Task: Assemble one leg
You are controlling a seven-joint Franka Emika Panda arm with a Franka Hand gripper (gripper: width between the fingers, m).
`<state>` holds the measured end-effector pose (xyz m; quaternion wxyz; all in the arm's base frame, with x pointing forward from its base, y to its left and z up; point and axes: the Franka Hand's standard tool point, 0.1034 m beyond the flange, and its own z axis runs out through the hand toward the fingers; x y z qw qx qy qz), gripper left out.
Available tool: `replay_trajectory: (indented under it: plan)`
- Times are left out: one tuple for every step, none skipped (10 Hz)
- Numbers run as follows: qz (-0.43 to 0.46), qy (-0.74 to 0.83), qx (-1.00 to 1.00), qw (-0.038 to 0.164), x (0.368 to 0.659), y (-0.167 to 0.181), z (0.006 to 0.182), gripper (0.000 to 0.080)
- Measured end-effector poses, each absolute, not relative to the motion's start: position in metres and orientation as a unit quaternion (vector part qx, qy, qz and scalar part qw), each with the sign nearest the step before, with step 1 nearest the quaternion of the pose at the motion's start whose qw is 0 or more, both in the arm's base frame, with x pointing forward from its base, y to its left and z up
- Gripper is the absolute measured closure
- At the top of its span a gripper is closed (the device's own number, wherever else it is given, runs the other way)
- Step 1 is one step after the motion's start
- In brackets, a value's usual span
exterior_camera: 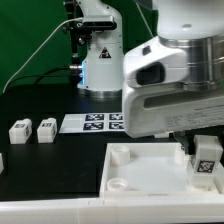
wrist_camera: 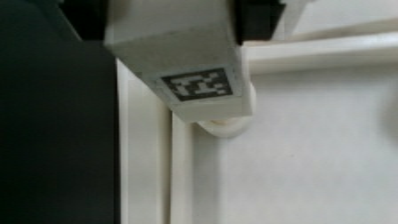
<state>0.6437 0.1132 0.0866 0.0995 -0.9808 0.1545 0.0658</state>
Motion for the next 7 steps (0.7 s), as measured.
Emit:
replay_trajectory:
  plan:
    - [0.058, 0.221, -0.966, 0.123, 0.6425, 0.1093, 0.0872, 0.0483]
    - [0.051, 0.272, -0.951, 0.139, 0.6408, 0.1076, 0.0878, 0.0483]
    - [0.051, 0.327, -0.931, 0.151, 0.6408, 0.1062, 0.088, 0.0482]
    - [0.058, 0.368, -0.916, 0.152, 0.6403, 0.1065, 0.0889, 0.0482]
    - [0.064, 0.404, -0.9, 0.149, 0.6402, 0.1073, 0.0889, 0.0482]
    - [0.071, 0.446, -0.88, 0.146, 0.6401, 0.1079, 0.0889, 0.0482]
    - [0.072, 0.488, -0.857, 0.147, 0.6413, 0.1077, 0.0882, 0.0482]
